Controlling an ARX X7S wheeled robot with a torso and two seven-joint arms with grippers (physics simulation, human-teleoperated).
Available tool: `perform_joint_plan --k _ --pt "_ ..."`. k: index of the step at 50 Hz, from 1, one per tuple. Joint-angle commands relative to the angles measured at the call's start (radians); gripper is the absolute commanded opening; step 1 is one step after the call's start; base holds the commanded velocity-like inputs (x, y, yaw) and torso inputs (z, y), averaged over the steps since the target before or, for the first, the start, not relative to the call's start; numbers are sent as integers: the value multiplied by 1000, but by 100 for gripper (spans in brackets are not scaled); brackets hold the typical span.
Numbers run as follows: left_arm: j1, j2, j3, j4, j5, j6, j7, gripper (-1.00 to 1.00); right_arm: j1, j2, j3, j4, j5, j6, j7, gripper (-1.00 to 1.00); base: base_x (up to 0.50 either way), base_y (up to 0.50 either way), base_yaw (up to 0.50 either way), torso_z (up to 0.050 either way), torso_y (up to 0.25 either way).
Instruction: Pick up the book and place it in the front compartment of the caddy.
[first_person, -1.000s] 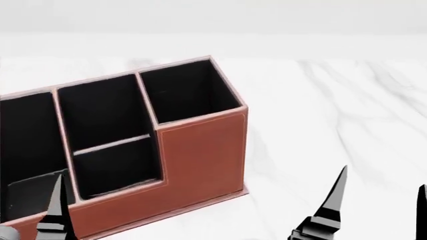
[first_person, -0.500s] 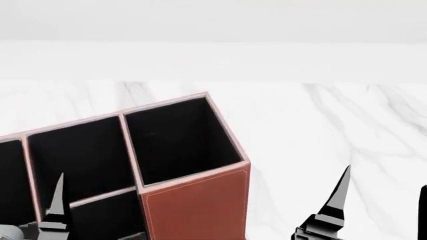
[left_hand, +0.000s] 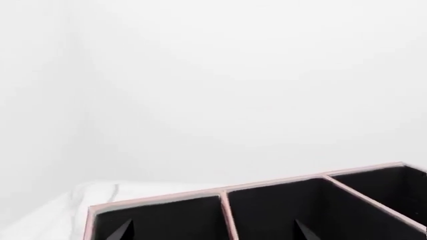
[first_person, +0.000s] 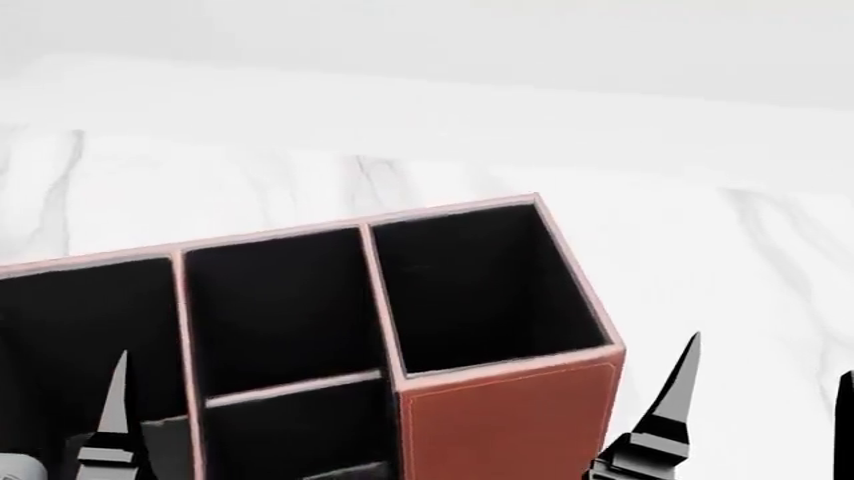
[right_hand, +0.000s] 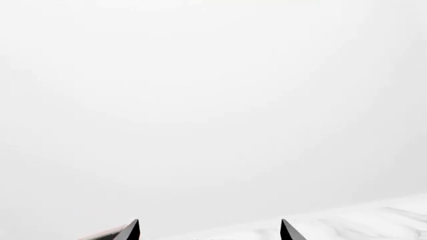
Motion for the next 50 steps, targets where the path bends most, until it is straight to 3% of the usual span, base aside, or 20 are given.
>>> perform_joint_plan --k 1,18,26,30,32,36,43,50 --pt "2 16 -8 -7 36 3 11 100 4 -15 26 11 -8 -3 -38 100 0 0 500 0 0" --pt "3 7 2 -11 26 -5 4 100 10 -9 30 19 12 3 -29 100 0 0 500 0 0" --pt "-8 -23 12 19 -29 -56 48 100 54 30 28 53 43 92 -33 100 -16 60 0 0 0" --pt "-25 -78 68 55 -51 -125 114 100 57 39 50 44 57 95 -26 100 0 0 0 0 0" --pt "-56 -112 84 87 -113 -230 155 100 57 42 63 36 68 98 -21 100 0 0 0 0 0" --pt "-81 -186 169 122 -88 -272 218 100 58 43 59 39 65 93 -23 100 0 0 0 0 0" --pt "-195 -260 141 251 -360 -551 344 100 58 44 54 44 53 86 -19 100 0 0 0 0 0" --pt "-239 -306 225 292 -419 -653 402 100 59 48 51 45 50 83 -19 100 0 0 0 0 0"
